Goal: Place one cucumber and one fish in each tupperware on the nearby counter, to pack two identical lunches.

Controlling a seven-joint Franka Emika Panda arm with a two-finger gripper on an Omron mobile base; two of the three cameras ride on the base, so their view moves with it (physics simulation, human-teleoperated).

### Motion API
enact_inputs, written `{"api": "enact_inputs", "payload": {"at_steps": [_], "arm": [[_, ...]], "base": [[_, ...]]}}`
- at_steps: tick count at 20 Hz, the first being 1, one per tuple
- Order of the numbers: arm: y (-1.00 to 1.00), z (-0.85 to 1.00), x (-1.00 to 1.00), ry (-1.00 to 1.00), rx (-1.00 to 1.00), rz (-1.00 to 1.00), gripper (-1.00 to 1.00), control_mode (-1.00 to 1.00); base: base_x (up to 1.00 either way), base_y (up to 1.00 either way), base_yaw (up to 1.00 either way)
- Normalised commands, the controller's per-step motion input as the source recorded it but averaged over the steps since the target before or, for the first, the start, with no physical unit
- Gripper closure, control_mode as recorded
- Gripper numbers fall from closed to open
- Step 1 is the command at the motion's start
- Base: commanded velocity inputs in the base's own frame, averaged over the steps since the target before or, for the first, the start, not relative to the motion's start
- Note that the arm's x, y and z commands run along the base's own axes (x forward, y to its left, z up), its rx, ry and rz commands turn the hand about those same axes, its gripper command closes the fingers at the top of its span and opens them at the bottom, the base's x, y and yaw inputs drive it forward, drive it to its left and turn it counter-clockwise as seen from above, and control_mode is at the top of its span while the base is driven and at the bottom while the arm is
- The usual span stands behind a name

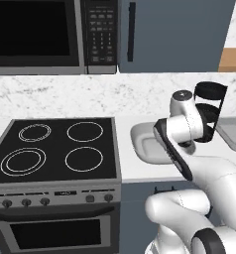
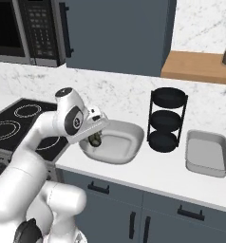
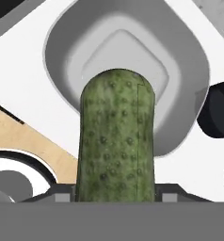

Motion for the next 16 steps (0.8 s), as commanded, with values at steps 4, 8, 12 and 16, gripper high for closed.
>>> {"api": "enact_inputs", "payload": {"at_steps": [4,8,12,16], "arm": [[-0.04,-0.43,0.47,0.14,0.06,0.16,1.0,-1.0],[-0.14,-0.37,0.41,0.0,0.02,0.16,1.0,-1.0],[-0.02,-0.5,0.28,-0.02,0.0,0.11,1.0,-1.0],[0.0,-0.57,0.23,-0.01,0.0,0.07,1.0,-1.0]], "base": [[0.0,0.0,0.0],[0.0,0.0,0.0],[0.0,0.0,0.0],[0.0,0.0,0.0]]}}
